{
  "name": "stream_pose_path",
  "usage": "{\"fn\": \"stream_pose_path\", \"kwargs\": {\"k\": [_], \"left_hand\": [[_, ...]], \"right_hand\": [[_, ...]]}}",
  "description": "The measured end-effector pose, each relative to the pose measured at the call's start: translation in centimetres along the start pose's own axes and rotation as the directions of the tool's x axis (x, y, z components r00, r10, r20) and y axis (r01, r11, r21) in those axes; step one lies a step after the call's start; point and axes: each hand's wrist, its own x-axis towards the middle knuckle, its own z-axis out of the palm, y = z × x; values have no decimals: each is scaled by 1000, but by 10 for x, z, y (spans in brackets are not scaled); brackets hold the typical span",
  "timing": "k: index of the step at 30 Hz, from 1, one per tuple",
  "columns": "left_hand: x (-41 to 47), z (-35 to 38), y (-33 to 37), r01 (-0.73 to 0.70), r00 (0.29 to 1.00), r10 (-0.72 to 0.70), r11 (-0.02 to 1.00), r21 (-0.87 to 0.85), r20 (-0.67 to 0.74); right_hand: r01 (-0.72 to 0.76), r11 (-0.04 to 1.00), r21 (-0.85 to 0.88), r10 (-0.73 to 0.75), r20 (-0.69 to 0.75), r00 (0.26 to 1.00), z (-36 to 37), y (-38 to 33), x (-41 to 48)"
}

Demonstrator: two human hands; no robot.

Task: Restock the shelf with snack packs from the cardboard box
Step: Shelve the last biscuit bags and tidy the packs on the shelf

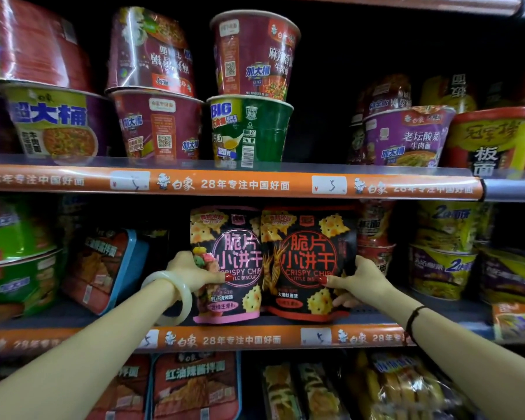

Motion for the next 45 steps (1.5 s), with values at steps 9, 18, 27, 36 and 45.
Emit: {"fn": "stream_pose_path", "kwargs": {"k": [9, 18, 27, 36, 45], "left_hand": [[15, 4, -18, -104, 994, 97, 982, -156, -49], [33, 12, -28, -160, 987, 155, 972, -171, -47], [25, 17, -30, -139, 990, 137, 973, -184, -22], [-13, 27, -19, -83, 995, 79, 994, -69, -52], [-9, 41, -24, -116, 991, 115, 993, 0, -71]], "right_hand": [[30, 999, 41, -26, -82, 996, -4, 16, 23], [36, 999, 2, -36, -93, 995, -5, 25, 41], [8, 999, -33, -10, -65, 998, 1, 27, 24], [52, 996, -76, -61, -125, 990, 20, 26, 8], [76, 997, -12, -77, -172, 982, 23, 33, 15]]}}
